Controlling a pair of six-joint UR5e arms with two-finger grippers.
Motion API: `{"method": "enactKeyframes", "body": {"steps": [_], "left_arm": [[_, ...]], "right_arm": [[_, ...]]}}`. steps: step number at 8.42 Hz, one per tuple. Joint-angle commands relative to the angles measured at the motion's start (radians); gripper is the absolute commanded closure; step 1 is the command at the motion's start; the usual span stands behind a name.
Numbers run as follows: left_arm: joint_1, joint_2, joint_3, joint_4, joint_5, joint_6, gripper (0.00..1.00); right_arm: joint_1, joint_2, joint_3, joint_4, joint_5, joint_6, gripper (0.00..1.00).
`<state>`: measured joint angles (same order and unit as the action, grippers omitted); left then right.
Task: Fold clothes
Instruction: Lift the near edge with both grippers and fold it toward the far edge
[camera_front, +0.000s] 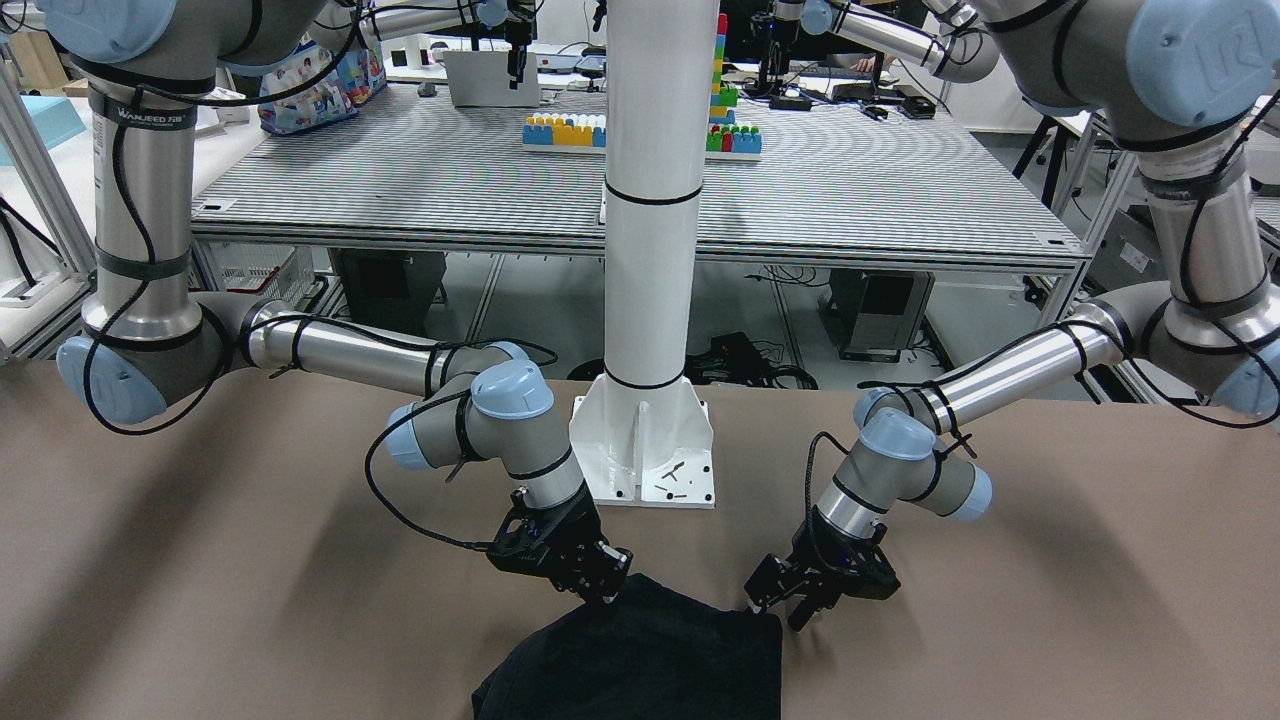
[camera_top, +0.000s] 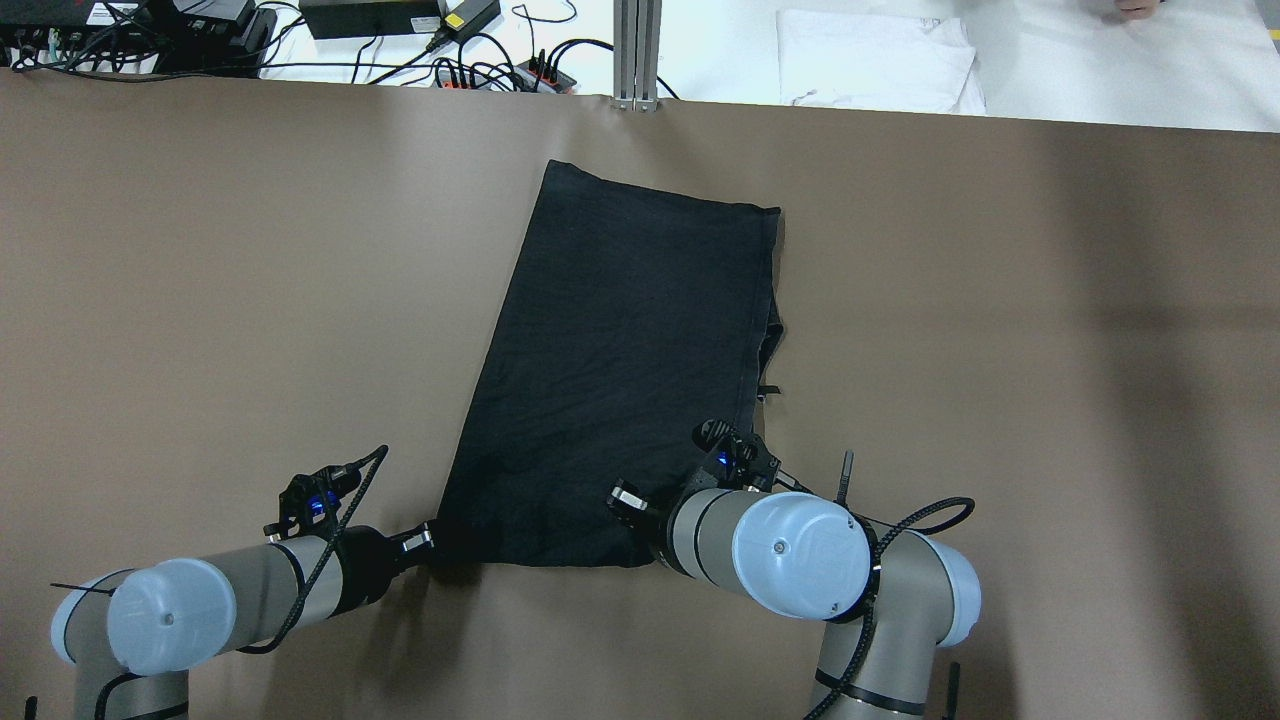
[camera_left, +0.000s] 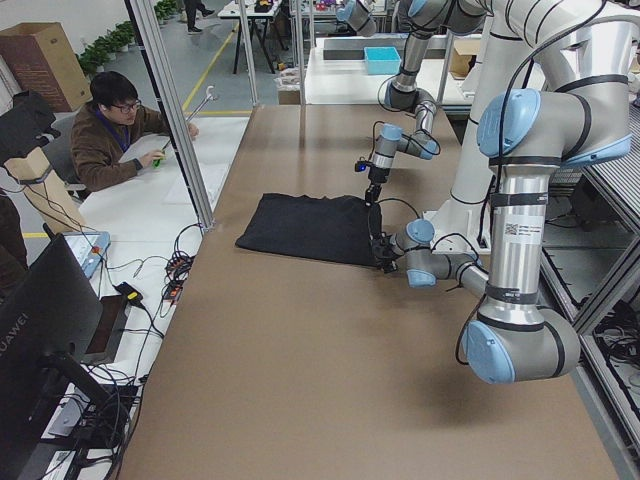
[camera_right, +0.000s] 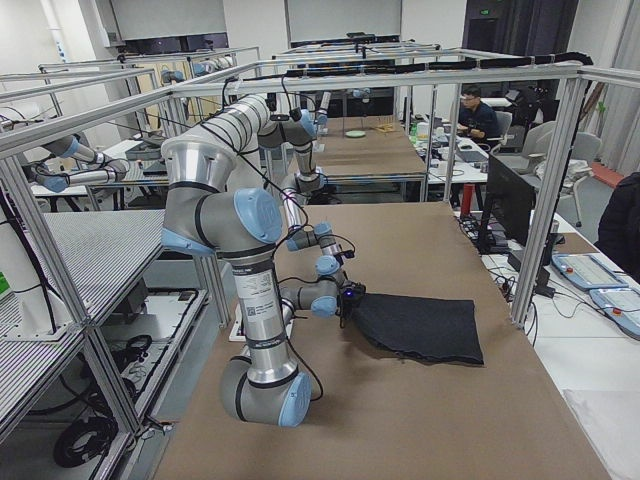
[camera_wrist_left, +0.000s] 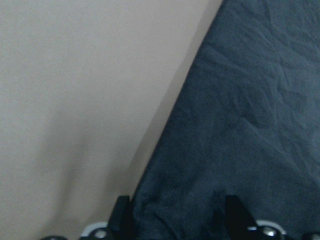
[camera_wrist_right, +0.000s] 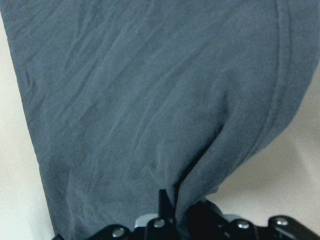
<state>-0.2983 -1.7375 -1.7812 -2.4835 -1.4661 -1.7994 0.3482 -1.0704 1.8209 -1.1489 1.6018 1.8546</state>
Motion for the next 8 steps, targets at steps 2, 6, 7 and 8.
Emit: {"method": "enactKeyframes", "body": {"steps": [2,6,7,8], "left_arm": [[-0.001,-0.008,-0.01,0.0,-0.002,0.002,1.0],[-0.004,0.036,-0.131,0.0,-0.028,0.012,1.0],[0.017,0.055,-0.182,0.001,-0.028,0.011,1.0],[0.056,0.09,-0.251,0.001,-0.025,0.012,1.0]], "right_arm": [[0.0,-0.002,0.0,0.0,0.0,0.0,1.0],[-0.017,-0.07,0.099,-0.002,0.02,-0.005,1.0],[-0.065,-0.129,0.182,-0.003,0.02,-0.005,1.0],[-0.101,-0.184,0.254,-0.003,0.021,-0.003,1.0]]}}
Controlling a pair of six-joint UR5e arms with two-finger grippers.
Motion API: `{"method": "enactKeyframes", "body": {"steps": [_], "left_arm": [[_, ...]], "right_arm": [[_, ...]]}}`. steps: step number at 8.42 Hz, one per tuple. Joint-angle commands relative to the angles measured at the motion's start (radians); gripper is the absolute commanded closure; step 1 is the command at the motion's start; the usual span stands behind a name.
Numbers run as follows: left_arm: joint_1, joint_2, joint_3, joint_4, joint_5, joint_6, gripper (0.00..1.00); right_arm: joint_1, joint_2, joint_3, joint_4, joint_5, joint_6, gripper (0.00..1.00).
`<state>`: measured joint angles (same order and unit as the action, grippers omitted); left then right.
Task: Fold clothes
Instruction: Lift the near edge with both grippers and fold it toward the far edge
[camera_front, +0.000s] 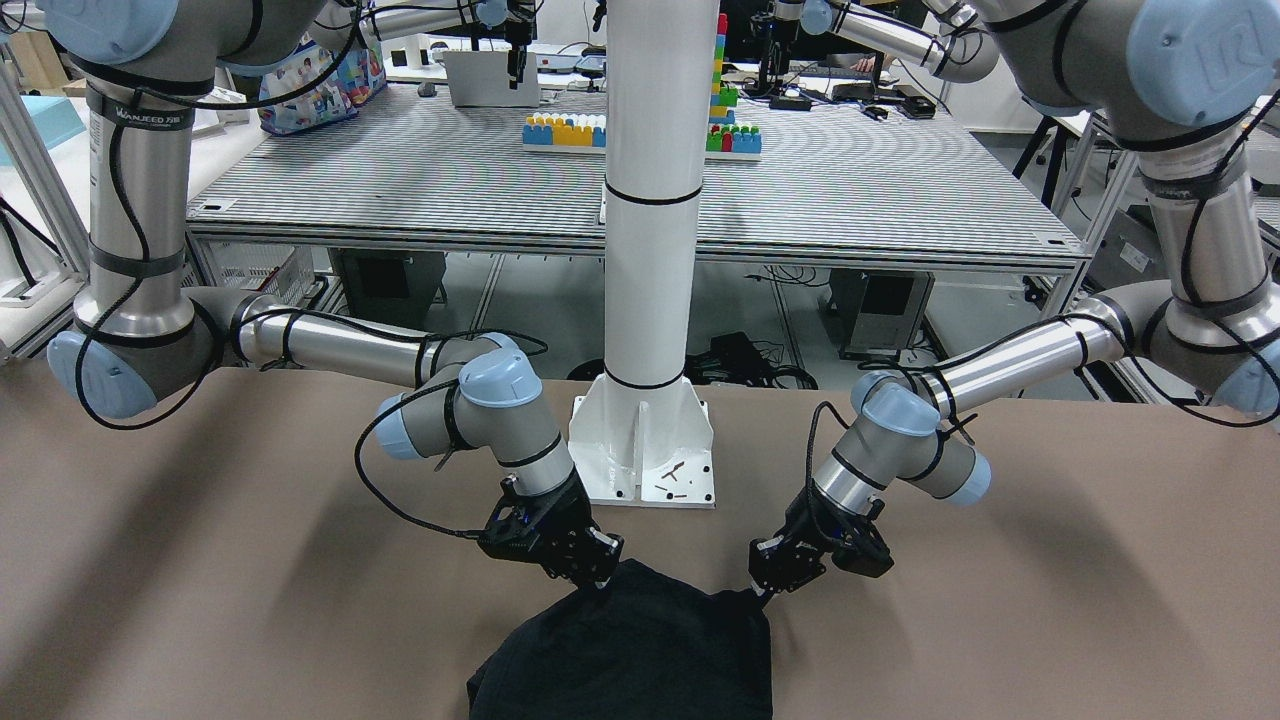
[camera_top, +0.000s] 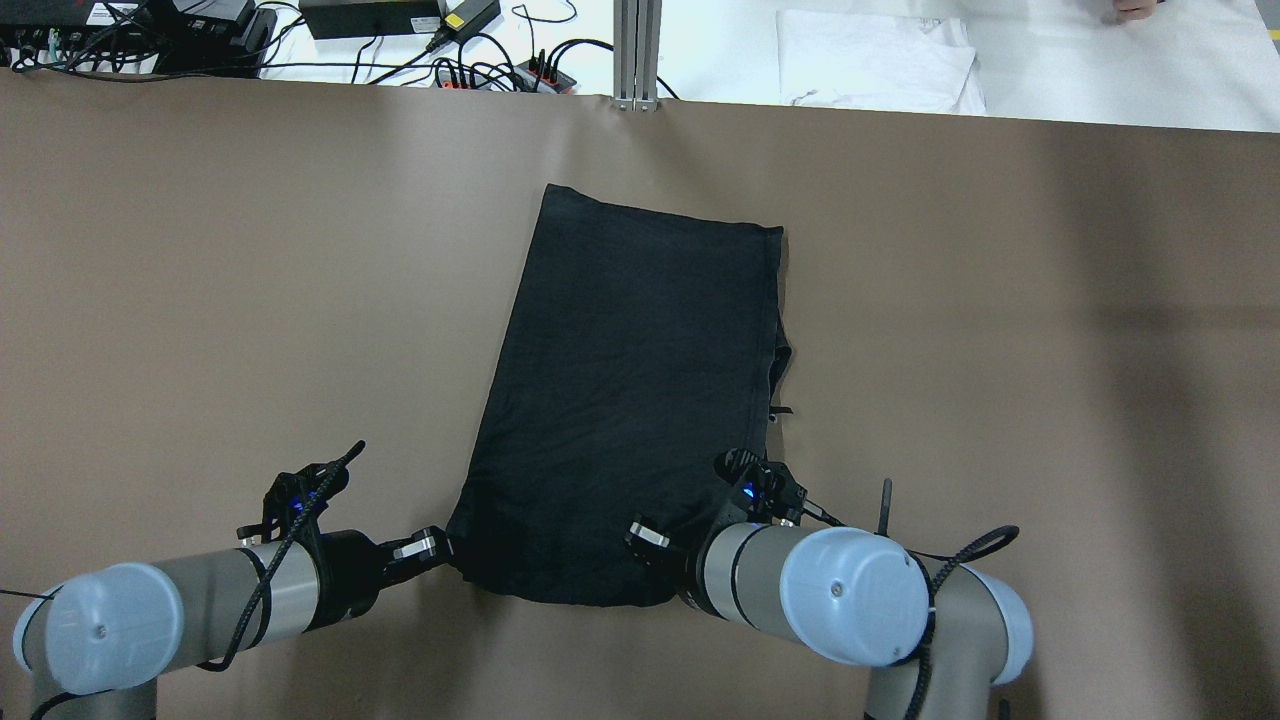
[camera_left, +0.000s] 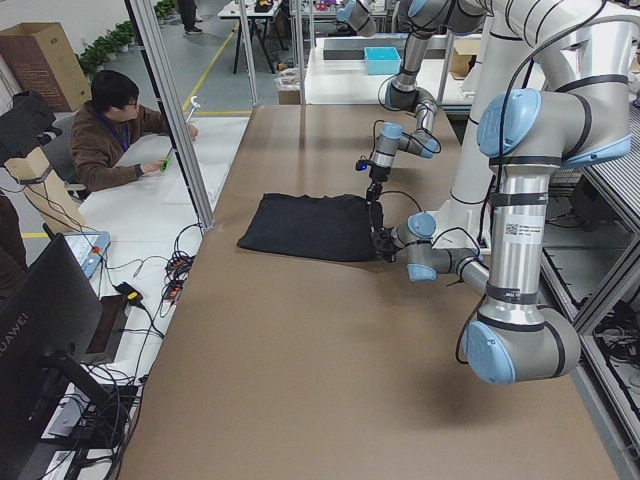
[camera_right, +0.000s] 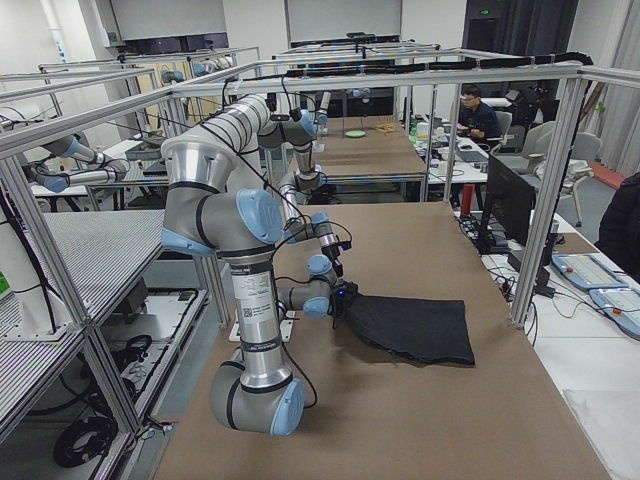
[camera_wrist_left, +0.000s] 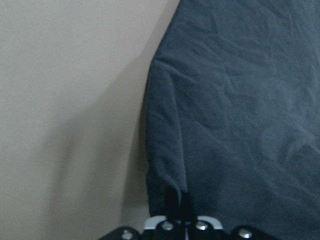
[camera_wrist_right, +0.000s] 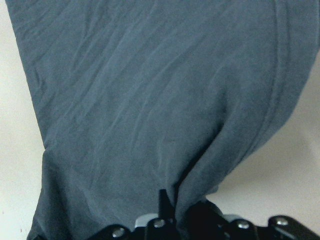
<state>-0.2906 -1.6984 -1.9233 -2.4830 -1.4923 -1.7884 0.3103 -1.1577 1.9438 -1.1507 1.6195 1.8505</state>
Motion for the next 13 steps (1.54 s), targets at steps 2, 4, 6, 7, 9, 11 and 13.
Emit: {"method": "enactKeyframes", "body": {"steps": [2,4,6,7,9,11,13], "left_arm": [[0.112,0.08,-0.201,0.001,0.006,0.0,1.0],[0.104,0.028,-0.188,0.009,-0.003,0.006,1.0],[-0.069,-0.08,-0.16,0.132,-0.11,0.046,1.0],[-0.159,-0.175,-0.095,0.191,-0.181,0.047,1.0],[-0.27,-0.307,0.108,0.182,-0.241,0.05,1.0],[-0.344,-0.374,0.248,0.164,-0.295,0.079,1.0],[-0.389,-0.398,0.352,0.086,-0.336,0.096,1.0]], "right_arm": [[-0.109,-0.148,0.205,-0.003,0.002,0.007,1.0],[-0.094,-0.137,0.195,-0.003,0.01,0.003,1.0],[0.031,-0.135,0.169,-0.01,0.051,0.0,1.0],[0.096,-0.113,0.123,-0.012,0.077,-0.005,1.0],[0.162,-0.036,0.019,-0.018,0.079,-0.06,1.0],[0.217,0.005,-0.06,-0.017,0.079,-0.068,1.0],[0.257,0.068,-0.153,-0.017,0.077,-0.077,1.0]]}}
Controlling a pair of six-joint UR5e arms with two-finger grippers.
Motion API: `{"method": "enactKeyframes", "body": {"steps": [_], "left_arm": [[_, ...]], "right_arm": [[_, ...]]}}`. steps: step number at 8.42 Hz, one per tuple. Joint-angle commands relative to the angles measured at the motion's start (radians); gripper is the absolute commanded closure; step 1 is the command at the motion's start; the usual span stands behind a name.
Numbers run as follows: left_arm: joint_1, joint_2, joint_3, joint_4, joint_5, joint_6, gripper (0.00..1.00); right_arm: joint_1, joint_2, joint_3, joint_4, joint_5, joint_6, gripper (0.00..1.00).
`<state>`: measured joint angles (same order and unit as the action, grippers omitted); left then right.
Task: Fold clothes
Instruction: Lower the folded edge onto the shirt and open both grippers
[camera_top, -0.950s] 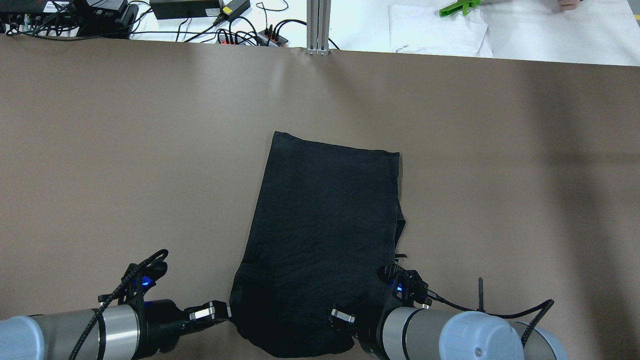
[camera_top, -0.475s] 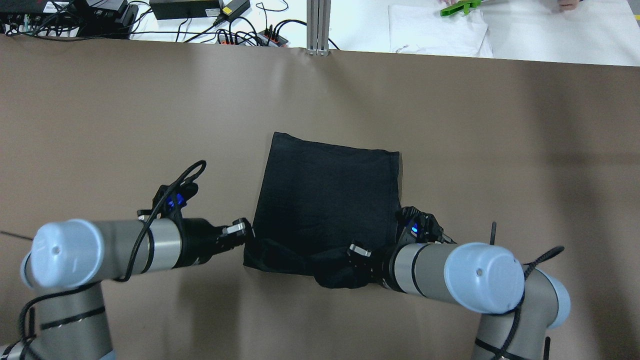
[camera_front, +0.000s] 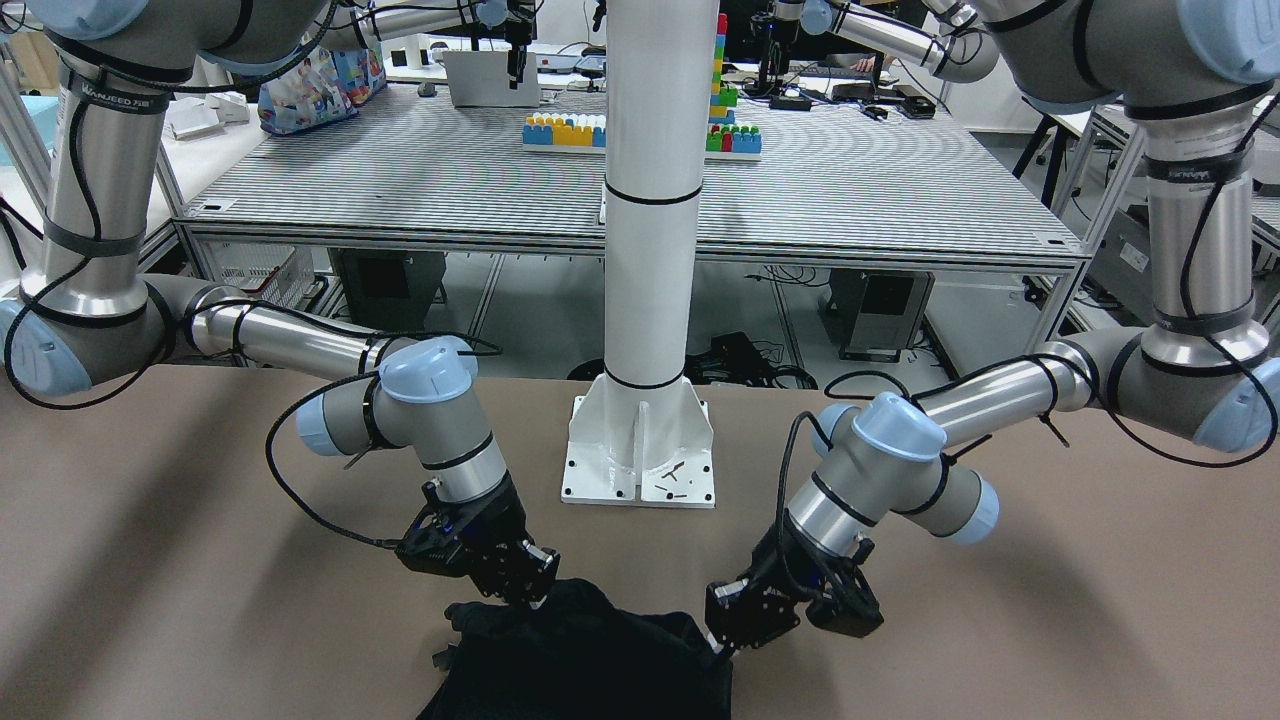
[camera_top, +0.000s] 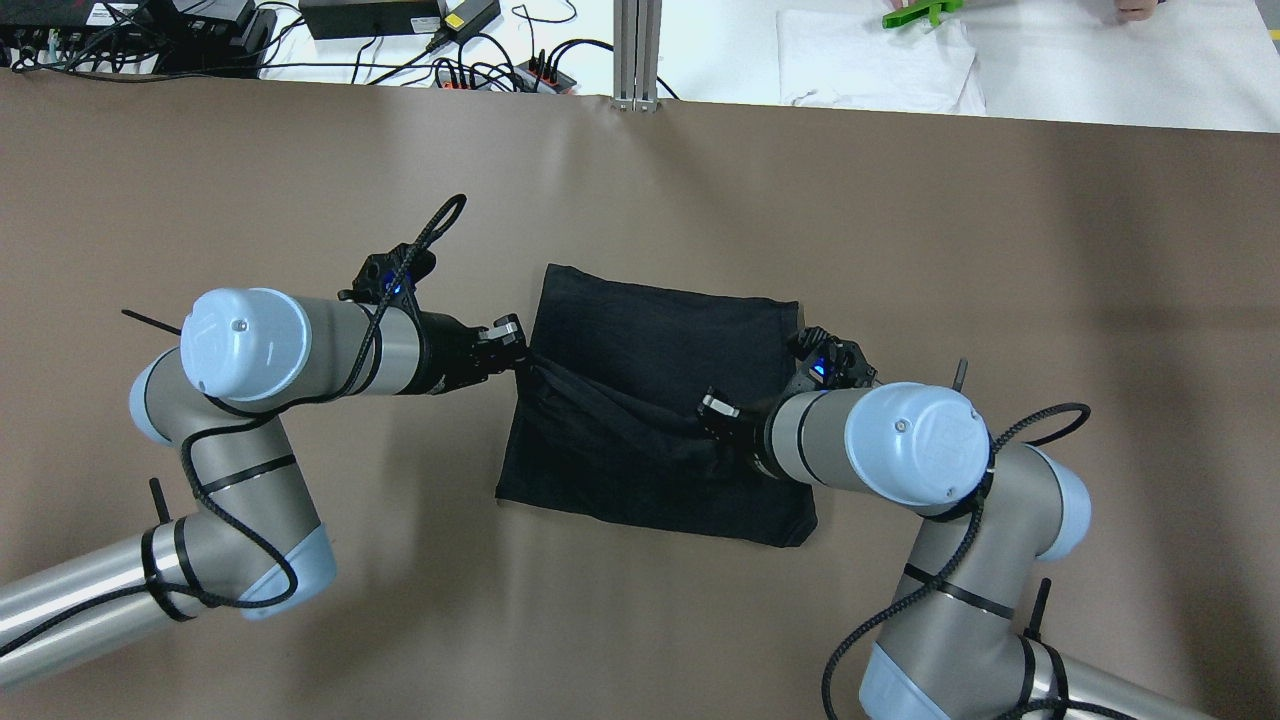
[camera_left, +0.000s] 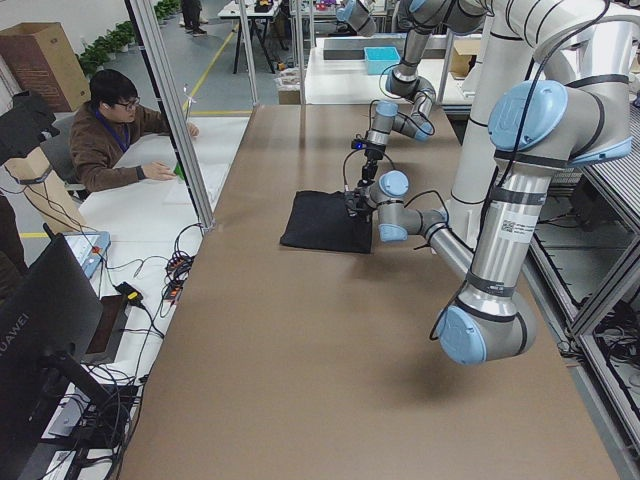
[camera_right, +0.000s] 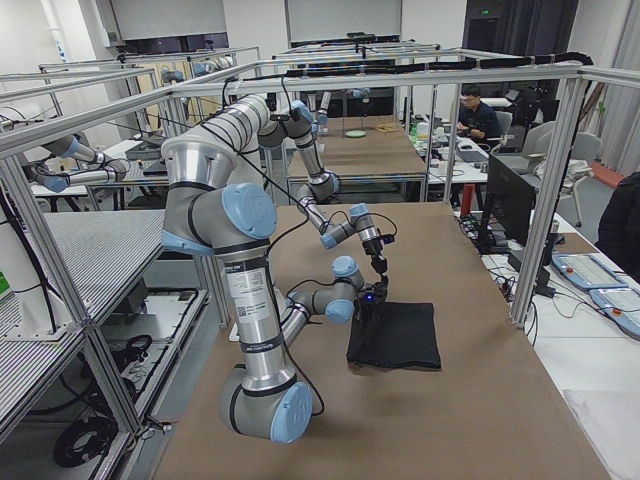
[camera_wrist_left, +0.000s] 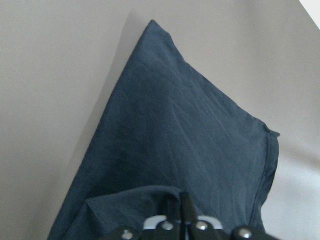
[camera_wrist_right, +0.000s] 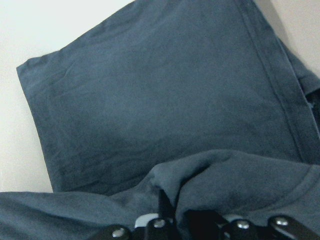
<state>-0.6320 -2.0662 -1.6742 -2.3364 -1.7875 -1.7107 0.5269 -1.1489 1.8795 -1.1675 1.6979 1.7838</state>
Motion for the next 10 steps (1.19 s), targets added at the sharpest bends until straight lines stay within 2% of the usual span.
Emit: {"method": "enactKeyframes", "body": {"steps": [1,4,7,8,9,10], "left_arm": [[-0.057,-0.032,0.12,-0.07,-0.041,0.025,1.0],[-0.063,-0.041,0.122,-0.07,-0.041,0.029,1.0],[-0.061,-0.06,0.143,-0.07,-0.033,0.029,1.0],[-0.061,-0.071,0.161,-0.07,-0.029,0.029,1.0],[-0.061,-0.09,0.198,-0.072,-0.024,0.04,0.39],[-0.07,-0.11,0.235,-0.074,-0.007,0.063,0.0]], "right_arm": [[0.056,0.099,-0.141,0.0,-0.001,-0.017,1.0],[0.07,0.182,-0.275,0.012,-0.007,-0.017,1.0],[0.079,0.183,-0.286,0.014,-0.007,-0.04,1.0],[0.084,0.183,-0.286,0.012,-0.004,-0.038,0.82],[0.082,0.183,-0.284,0.008,-0.004,-0.052,0.07],[0.082,0.183,-0.28,0.011,0.003,-0.061,0.06]]}}
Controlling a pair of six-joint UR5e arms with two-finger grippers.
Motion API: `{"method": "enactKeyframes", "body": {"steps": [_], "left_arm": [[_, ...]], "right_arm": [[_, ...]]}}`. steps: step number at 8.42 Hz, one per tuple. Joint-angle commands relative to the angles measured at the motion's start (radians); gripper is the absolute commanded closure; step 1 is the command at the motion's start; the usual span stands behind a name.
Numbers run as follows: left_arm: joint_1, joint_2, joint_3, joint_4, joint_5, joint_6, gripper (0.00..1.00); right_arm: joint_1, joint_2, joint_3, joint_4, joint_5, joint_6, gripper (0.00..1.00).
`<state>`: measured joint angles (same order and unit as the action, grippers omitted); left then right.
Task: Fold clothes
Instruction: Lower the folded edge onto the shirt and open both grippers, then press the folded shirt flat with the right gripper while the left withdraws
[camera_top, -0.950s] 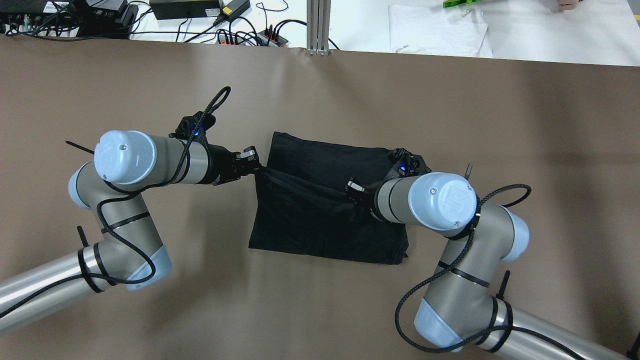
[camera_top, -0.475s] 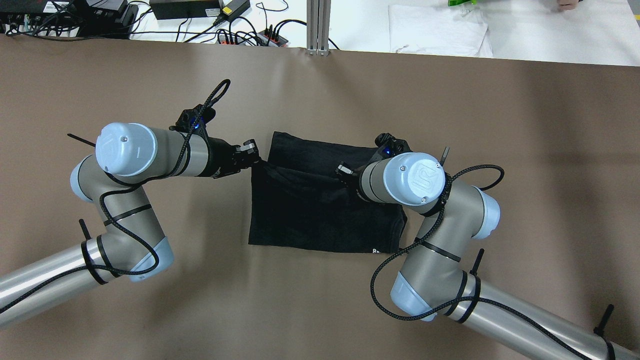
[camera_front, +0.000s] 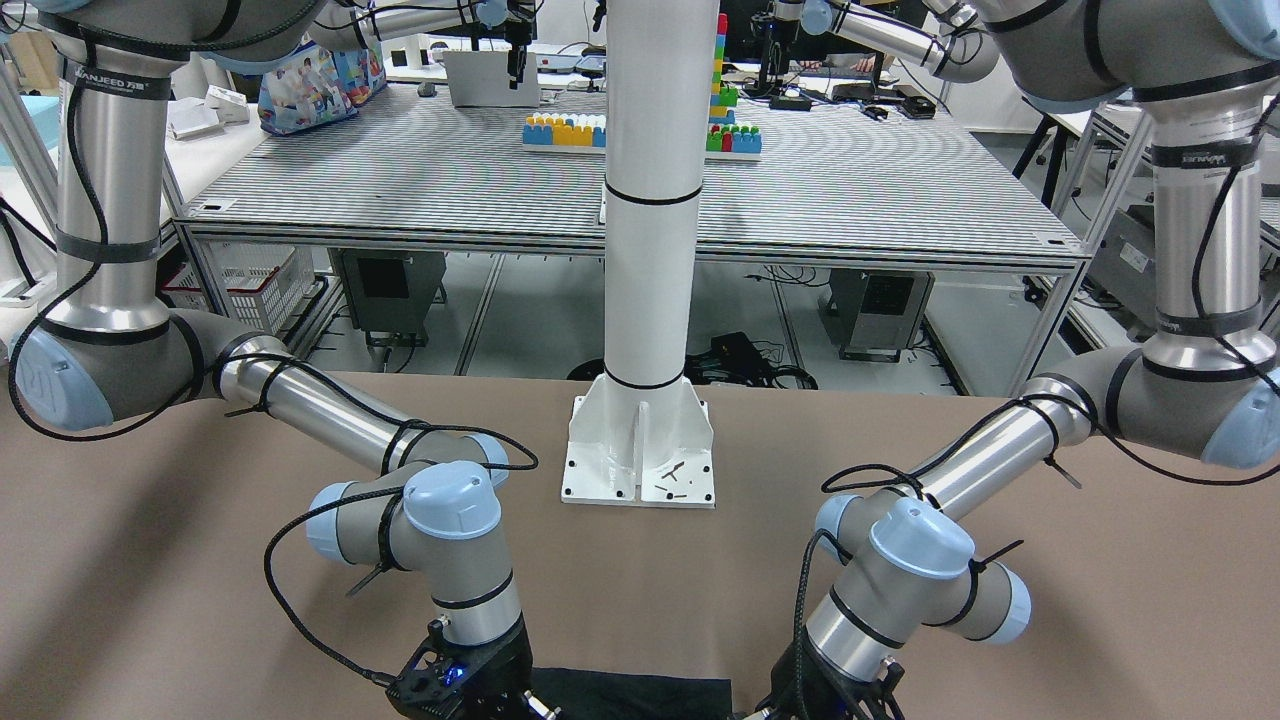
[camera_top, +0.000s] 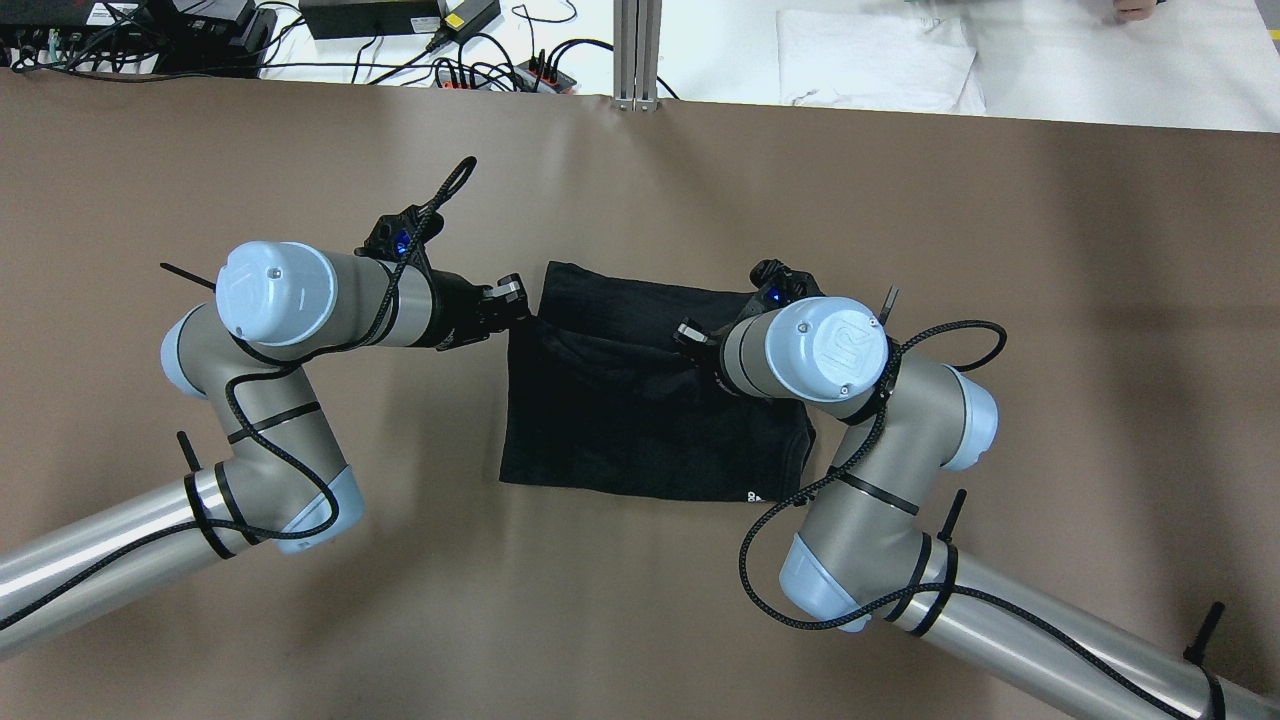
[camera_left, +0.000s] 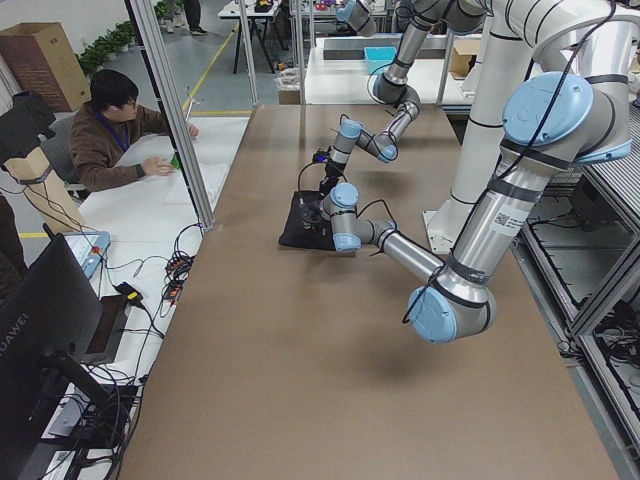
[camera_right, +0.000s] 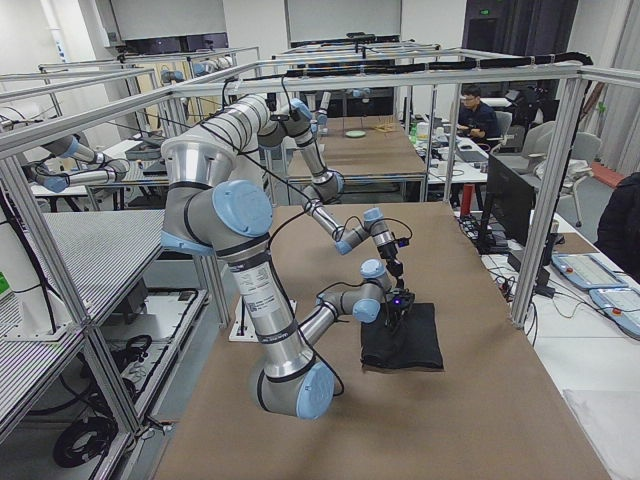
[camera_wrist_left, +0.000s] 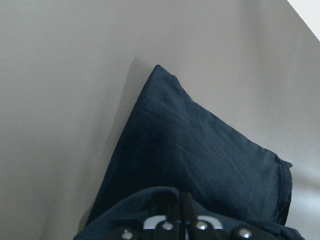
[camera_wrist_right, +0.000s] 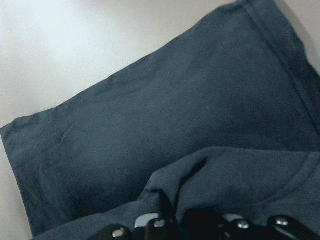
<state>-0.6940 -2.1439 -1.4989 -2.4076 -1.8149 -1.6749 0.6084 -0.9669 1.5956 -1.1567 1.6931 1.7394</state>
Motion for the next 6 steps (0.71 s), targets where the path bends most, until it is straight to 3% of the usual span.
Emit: {"method": "enactKeyframes", "body": {"steps": [1,3,6], "left_arm": [[-0.048,-0.042,0.066,0.01,0.032,0.068,0.0],[-0.158,-0.044,0.126,0.01,-0.059,0.144,0.0],[-0.228,-0.041,0.149,0.008,-0.129,0.195,0.0]], "right_arm": [[0.007,0.002,0.009,-0.004,0.016,-0.017,0.06],[0.022,0.051,0.004,-0.02,0.148,-0.014,0.06],[-0.068,0.164,-0.015,-0.228,0.088,-0.026,0.06]]}}
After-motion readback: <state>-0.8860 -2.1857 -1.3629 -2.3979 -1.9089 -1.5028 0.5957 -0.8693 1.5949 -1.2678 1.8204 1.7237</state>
